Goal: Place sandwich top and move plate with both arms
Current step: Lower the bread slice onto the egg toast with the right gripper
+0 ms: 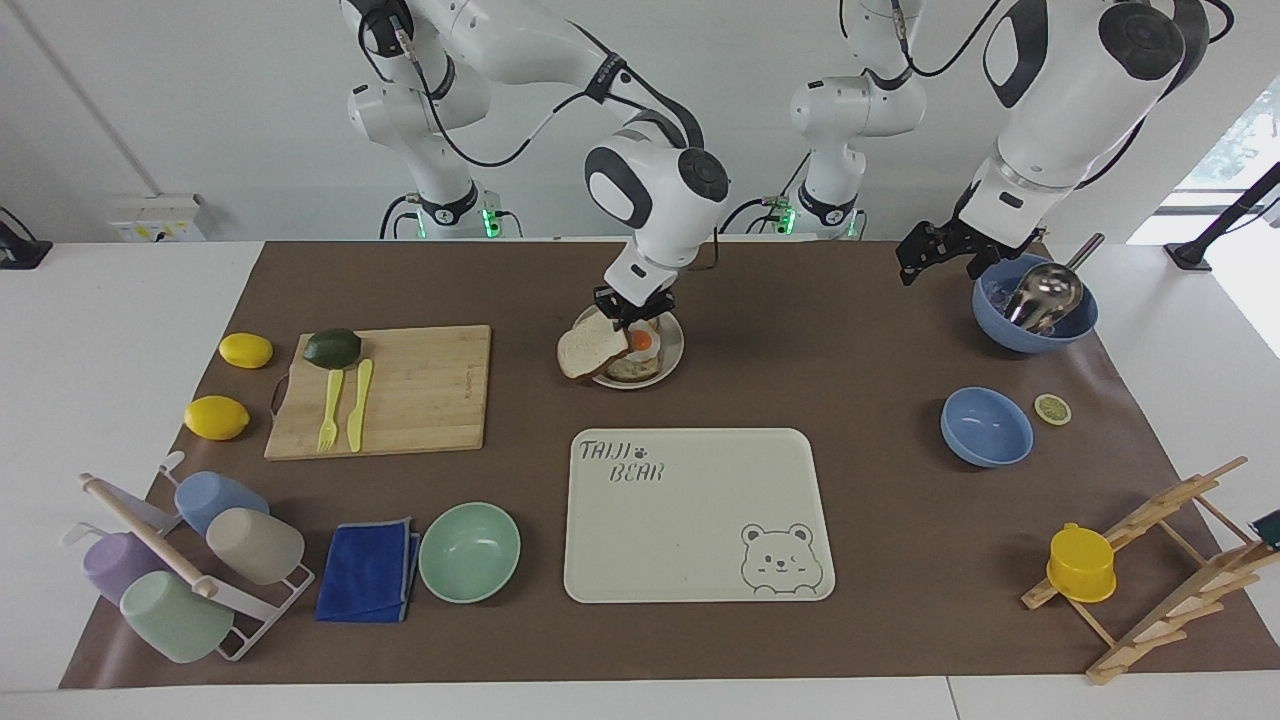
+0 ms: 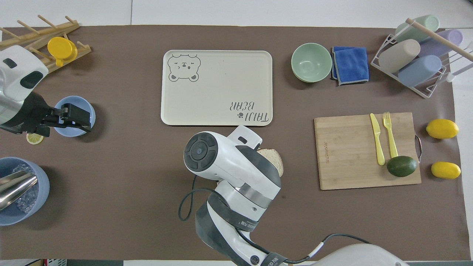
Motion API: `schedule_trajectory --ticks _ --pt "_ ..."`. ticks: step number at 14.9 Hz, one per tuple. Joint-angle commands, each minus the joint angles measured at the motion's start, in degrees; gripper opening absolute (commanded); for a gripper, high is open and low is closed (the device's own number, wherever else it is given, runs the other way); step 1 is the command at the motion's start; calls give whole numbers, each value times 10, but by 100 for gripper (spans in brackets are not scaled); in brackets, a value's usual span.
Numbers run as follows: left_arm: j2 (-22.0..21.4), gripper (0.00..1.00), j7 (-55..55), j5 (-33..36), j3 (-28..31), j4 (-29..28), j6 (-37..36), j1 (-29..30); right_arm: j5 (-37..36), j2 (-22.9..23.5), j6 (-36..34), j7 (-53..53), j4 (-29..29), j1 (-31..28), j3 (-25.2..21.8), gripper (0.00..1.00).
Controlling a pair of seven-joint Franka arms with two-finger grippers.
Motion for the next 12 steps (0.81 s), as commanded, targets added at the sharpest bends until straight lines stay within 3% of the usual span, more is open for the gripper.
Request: schedule_trajectory --ticks 1,11,12 --pt "-14 100 0 -6 -2 -11 3 6 3 10 1 43 15 -5 31 0" --pt "-14 100 4 -6 -1 -12 6 8 9 22 40 66 19 -12 48 0" --pt "-14 100 0 -5 -1 -13 7 8 9 24 59 71 17 -14 48 9"
